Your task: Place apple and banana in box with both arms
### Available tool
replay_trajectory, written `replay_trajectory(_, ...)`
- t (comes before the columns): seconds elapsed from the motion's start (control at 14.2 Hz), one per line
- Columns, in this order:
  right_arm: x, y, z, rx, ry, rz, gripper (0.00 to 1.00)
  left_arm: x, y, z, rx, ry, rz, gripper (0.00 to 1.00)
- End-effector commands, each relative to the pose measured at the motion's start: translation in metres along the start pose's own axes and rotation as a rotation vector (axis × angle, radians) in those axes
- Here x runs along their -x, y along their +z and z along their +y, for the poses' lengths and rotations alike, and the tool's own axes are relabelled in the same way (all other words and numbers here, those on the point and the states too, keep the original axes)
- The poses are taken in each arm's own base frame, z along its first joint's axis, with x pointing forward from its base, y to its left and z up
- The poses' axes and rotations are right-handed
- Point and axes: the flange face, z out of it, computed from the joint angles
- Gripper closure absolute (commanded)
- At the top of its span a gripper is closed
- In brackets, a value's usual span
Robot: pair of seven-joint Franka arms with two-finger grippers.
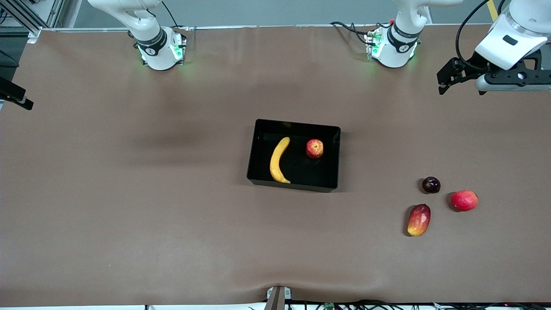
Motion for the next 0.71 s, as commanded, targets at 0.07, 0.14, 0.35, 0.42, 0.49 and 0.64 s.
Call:
replay_trajectory(0.07,0.003,-0.005,0.002,0.007,-0.005,0.003,0.00,-0.012,-0.013,-0.001,0.019,0.013,0.018,0.00)
replay_trajectory(0.14,0.003,-0.005,0.001,0.005,-0.005,0.003,0.00,-0.012,-0.014,-0.002,0.019,0.013,0.020,0.00)
replay_trajectory(0.35,0.003,-0.006,-0.001,0.004,-0.008,0.005,0.00,-0.018,-0.015,-0.001,0.021,0.012,0.012,0.00)
replay_trajectory(0.42,0.003,-0.006,-0.001,0.004,-0.007,0.005,0.00,-0.020,-0.013,-0.001,0.018,0.010,0.005,0.00)
replay_trajectory(0.49,0.003,-0.006,-0.001,0.004,-0.010,0.005,0.00,-0.023,-0.011,-0.001,0.015,0.011,0.002,0.00)
replay_trajectory(0.64,0.002,-0.006,-0.003,0.004,-0.013,0.006,0.00,-0.024,-0.010,-0.003,0.013,0.005,-0.006,0.00)
